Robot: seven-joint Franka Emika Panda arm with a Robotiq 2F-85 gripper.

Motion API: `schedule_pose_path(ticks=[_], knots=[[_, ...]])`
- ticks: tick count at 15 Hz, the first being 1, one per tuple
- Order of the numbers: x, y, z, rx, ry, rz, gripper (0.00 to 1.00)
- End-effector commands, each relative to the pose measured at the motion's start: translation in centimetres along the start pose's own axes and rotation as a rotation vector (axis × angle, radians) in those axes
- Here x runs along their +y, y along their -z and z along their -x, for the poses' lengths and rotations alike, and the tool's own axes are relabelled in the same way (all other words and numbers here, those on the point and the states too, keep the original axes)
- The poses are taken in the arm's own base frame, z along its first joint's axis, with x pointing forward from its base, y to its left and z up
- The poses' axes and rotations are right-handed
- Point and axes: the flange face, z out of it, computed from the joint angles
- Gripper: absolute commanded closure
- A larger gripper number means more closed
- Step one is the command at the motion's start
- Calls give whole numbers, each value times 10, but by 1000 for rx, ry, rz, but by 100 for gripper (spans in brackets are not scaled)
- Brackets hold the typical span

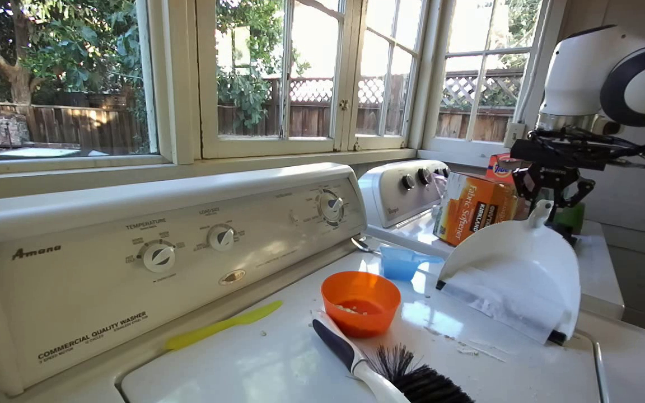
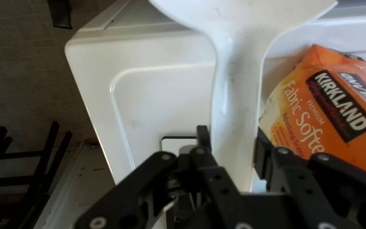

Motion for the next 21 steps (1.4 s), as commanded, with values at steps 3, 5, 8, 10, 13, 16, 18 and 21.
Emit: schedule_pose_path(ticks=[3, 5, 8, 10, 13, 16, 18, 21], knots=[[-13, -9, 17, -2, 30, 13, 90], [-18, -13, 21, -4, 38, 15, 90], [-25, -18, 23, -1, 46, 19, 90], [-30, -21, 24, 2, 49, 19, 90], [-41, -23, 27, 2, 63, 14, 90], [-51, -21, 34, -1, 89, 1, 90], [-55, -18, 40, -9, 109, -6, 90], [-59, -8, 52, -16, 158, -25, 90]])
